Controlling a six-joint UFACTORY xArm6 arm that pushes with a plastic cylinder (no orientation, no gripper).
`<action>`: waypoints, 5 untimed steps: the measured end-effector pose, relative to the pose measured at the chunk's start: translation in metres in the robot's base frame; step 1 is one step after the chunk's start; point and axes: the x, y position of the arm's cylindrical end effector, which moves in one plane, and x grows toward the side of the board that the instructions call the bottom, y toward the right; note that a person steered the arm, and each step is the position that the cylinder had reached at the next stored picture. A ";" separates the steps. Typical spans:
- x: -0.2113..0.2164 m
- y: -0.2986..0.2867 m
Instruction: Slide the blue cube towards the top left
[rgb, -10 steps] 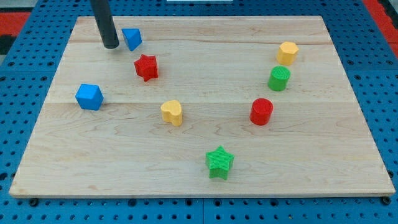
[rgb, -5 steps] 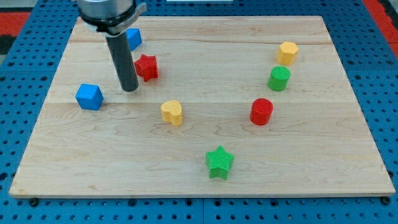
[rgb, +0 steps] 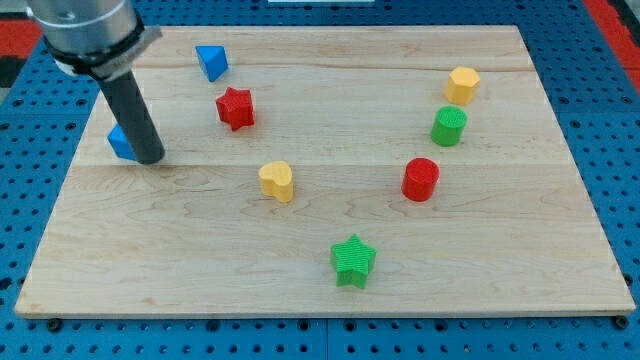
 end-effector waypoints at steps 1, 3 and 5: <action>-0.004 -0.005; 0.019 -0.019; -0.002 -0.046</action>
